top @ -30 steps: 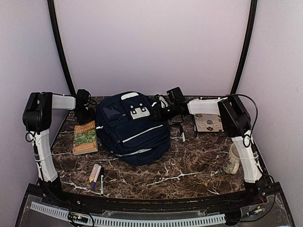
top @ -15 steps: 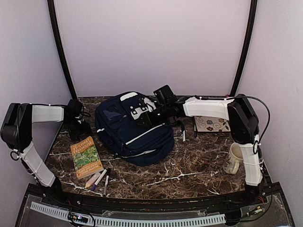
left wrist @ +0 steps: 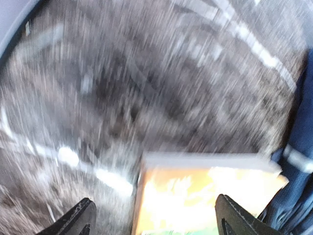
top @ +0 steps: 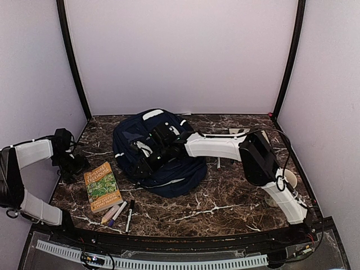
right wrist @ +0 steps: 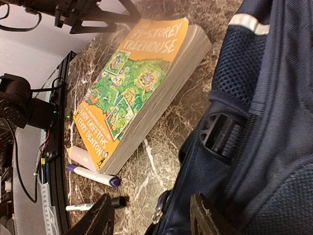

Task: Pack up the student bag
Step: Pick up the book from the center of the board.

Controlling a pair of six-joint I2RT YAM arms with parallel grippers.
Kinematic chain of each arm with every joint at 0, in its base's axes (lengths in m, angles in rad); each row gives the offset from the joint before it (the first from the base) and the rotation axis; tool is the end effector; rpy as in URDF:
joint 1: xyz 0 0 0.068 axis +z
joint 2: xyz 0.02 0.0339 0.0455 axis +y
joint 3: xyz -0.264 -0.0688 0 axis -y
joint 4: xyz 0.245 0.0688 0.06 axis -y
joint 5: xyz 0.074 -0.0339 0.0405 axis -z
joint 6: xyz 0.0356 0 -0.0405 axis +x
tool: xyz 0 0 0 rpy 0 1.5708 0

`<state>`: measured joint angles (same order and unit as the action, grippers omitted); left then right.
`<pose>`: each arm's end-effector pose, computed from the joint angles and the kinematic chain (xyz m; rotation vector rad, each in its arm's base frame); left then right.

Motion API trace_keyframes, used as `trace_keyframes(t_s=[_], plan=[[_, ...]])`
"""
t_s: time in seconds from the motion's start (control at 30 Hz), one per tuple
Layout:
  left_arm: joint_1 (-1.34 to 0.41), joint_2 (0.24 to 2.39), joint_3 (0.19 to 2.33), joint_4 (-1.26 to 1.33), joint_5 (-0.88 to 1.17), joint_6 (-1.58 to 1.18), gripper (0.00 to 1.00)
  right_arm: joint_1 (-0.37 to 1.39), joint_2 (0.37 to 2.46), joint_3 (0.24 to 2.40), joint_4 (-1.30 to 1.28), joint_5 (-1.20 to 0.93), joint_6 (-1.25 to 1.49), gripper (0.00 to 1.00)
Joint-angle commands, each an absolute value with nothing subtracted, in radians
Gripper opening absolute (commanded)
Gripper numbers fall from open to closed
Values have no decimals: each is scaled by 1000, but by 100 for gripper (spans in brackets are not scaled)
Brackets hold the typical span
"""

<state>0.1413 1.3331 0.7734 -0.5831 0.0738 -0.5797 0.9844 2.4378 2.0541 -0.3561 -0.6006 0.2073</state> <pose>0.2407 0.0316 0.1912 -0.9428 2.5629 -0.2274 0.2861 0.4670 0.1786 -1.2566 2.1729 1.2532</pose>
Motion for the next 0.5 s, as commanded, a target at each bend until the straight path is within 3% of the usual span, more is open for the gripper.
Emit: trace_keyframes(t_s=[0.0,0.17,0.47], plan=[[156,1276,711,-629,181,-619,87,1011,2541,2153,-387,-668,269,54],[158,1311,658,-585,215,-647,87,1019,2623,2246,-405,-680,318,57],[156,1321,513,-404,379,-689,74,1055,2625,2289,-404,-634,342,57]])
